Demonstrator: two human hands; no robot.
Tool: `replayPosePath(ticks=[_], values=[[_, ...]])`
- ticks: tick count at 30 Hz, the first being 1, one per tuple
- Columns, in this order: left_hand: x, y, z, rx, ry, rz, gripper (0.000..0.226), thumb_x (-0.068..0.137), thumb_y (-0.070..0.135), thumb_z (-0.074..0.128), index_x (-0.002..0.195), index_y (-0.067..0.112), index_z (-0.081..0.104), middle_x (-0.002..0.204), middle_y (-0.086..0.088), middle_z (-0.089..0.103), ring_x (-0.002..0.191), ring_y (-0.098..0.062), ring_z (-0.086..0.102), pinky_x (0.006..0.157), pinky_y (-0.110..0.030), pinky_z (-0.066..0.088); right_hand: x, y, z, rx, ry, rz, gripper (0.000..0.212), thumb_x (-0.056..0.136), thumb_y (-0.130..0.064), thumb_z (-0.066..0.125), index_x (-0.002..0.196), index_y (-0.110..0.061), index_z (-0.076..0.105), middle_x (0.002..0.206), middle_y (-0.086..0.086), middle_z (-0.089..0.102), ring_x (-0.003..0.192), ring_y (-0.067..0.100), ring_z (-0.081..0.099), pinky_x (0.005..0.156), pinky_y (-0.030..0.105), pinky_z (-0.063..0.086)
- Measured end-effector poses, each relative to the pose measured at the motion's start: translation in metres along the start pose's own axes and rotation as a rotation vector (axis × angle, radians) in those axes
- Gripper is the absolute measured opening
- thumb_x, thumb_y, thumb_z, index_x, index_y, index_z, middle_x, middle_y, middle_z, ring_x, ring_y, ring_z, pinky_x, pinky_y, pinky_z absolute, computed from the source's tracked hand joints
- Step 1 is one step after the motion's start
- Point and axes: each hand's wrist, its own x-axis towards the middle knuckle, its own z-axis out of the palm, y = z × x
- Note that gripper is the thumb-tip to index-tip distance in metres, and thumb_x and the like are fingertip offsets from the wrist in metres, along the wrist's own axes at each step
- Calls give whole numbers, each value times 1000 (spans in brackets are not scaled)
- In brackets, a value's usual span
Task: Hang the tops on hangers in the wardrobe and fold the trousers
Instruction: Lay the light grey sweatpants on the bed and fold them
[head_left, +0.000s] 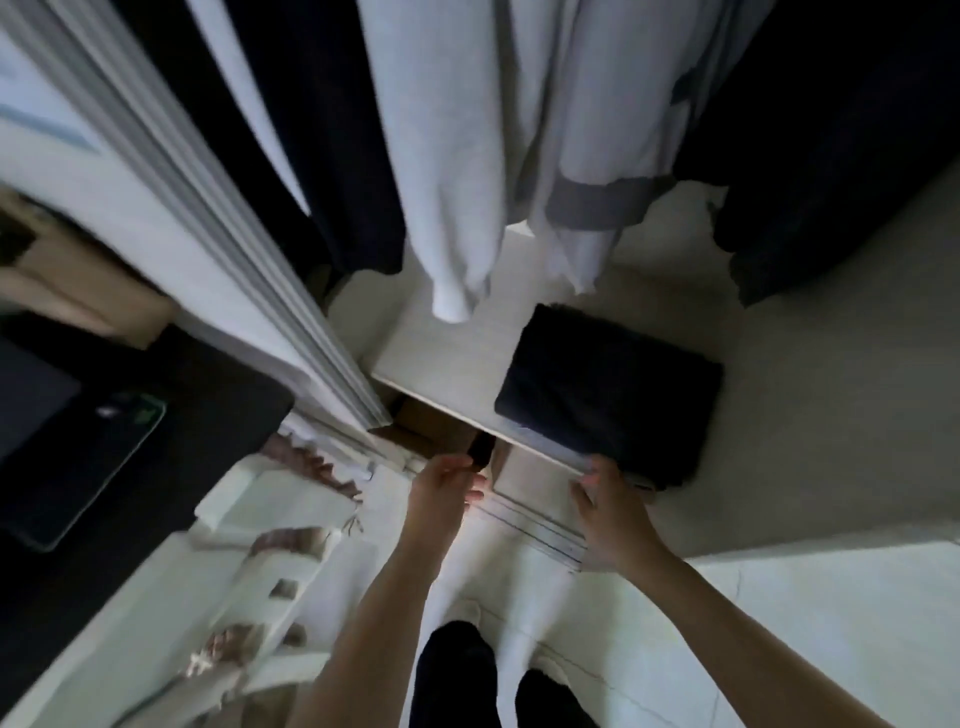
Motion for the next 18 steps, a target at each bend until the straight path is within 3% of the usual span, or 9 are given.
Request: replayPosePath(ticks=[2,5,8,12,14,18], values=[[-38,-26,-8,1,111,-11,22,89,1,51,101,15,63,82,-3,75,73,-15,68,64,-23,47,-14,2,7,-45,-105,-97,34,98,-20,48,123,3,50,112,17,61,106,27,59,70,13,27],[-94,-68,-22,-42,278,-21,22,89,4,51,100,19,63,78,3,75,77,-16,69,72,-30,49,-42,-7,23,-91,-263,-204,35,100,-27,45,123,-2,52,113,12,63,107,25,59,76,19,35],[-141,-103,-37,-128,476,-30,22,90,2,50,98,17,63,75,2,73,75,-18,66,66,-24,48,-73,-23,42,-138,-418,-308,37,101,-31,42,128,-8,49,123,8,61,113,21,57,86,23,41],[-202,-148,-60,-177,687,-56,23,89,5,48,94,23,62,75,4,72,73,-14,66,55,-13,45,-115,-44,75,-181,-561,-442,33,100,-30,44,127,-13,49,120,4,60,97,12,53,76,19,38],[-242,-184,-74,-249,828,-84,22,90,6,50,93,23,62,73,5,71,71,-14,66,60,-19,48,-148,-53,98,-250,-655,-548,31,99,-29,45,126,-13,50,118,3,60,91,10,51,71,18,37],[-310,-250,-85,-375,1043,-145,21,90,6,51,91,23,62,71,1,70,62,-13,65,62,-29,52,-205,-53,134,-380,-808,-704,26,99,-26,46,118,-11,56,117,6,62,98,17,56,79,22,38]])
